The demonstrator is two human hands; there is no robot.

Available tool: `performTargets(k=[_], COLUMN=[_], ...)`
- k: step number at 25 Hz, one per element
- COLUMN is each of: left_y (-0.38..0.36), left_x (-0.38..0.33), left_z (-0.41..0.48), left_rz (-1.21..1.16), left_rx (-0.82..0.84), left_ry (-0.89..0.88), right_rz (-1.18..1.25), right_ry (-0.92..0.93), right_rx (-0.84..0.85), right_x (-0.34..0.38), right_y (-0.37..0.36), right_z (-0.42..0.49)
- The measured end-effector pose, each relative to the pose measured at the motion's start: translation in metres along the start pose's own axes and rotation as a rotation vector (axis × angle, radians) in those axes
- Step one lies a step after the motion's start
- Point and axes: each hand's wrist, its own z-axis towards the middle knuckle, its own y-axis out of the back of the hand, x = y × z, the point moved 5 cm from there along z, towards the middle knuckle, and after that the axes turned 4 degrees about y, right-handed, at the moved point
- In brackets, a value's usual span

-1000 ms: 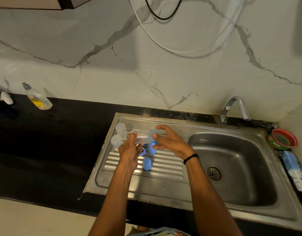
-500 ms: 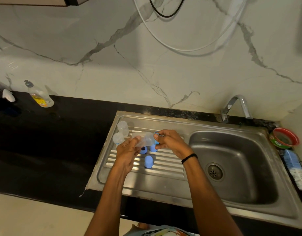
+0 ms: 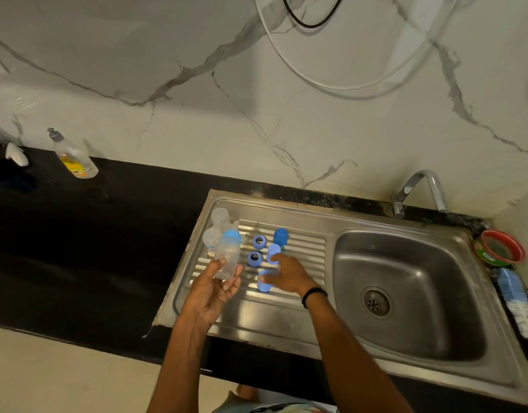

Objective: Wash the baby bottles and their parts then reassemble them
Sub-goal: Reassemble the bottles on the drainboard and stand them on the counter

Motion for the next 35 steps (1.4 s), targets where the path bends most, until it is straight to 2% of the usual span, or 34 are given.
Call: performTargets(k=[2,4,6,8,12,15,18,21,23,24,26,27,28,30,31,32,33,35], left_y=[0.003,-0.001,-0.006,-0.009,-0.018,-0.033,-0.054,-0.077,-0.090,-0.095,-0.099,-0.097,-0.094,-0.082,-0.078,-0.081,-0.088,-0.101], left_x=[0.005,0.009,0.009,0.002,-0.011,-0.016,-0.020,-0.022,-0.031,-0.037,-0.041,-0.040,-0.033,-0.021,-0.014,-0.011,-0.013,-0.025], left_z=[0.000,0.000,0.000,0.000,0.003,0.002,-0.004,-0.012,-0.020,-0.023,-0.025,-0.016,-0.003,0.005,0.008,0.006,0.004,0.002], left_rz=[0.057,0.088,0.092,0.080,0.040,0.070,0.149,0.184,0.136,0.051,-0.060,0.046,0.330,0.916,0.909,0.769,0.625,0.435], left_rx=[-0.023,-0.034,-0.025,-0.006,0.057,0.103,0.172,0.235,0.323,0.411,0.539,0.491,0.378,-0.051,-0.155,-0.164,-0.101,0.072], left_ry=[0.005,0.018,0.023,0.007,-0.004,-0.021,-0.053,-0.030,-0.030,-0.021,0.003,-0.046,-0.091,-0.225,-0.204,-0.166,-0.144,-0.077], right_rz=[-0.139,-0.152,-0.074,0.218,1.074,1.329,1.381,1.309,1.296,1.367,1.704,1.807,1.723,1.023,0.647,0.518,0.546,0.821], right_ry=[0.001,0.030,-0.032,-0.142,-0.266,-0.294,-0.280,-0.153,0.017,0.119,0.286,0.300,0.205,-0.163,-0.274,-0.296,-0.252,-0.101], right_rx=[0.023,-0.013,-0.074,-0.124,-0.141,-0.166,-0.200,-0.127,-0.070,-0.073,-0.030,-0.006,-0.066,-0.337,-0.433,-0.430,-0.445,-0.363], right_x=[-0.015,-0.021,-0.026,-0.023,-0.004,0.007,0.015,0.032,0.045,0.050,0.054,0.046,0.035,-0.006,-0.023,-0.027,-0.017,0.014], right_y=[-0.028,-0.045,-0.042,-0.021,0.025,0.052,0.072,0.101,0.128,0.143,0.161,0.159,0.152,0.117,0.103,0.095,0.102,0.130], right_z=[-0.003,-0.001,0.000,-0.001,-0.012,-0.019,-0.028,-0.039,-0.049,-0.054,-0.061,-0.058,-0.054,-0.048,-0.055,-0.055,-0.048,-0.043])
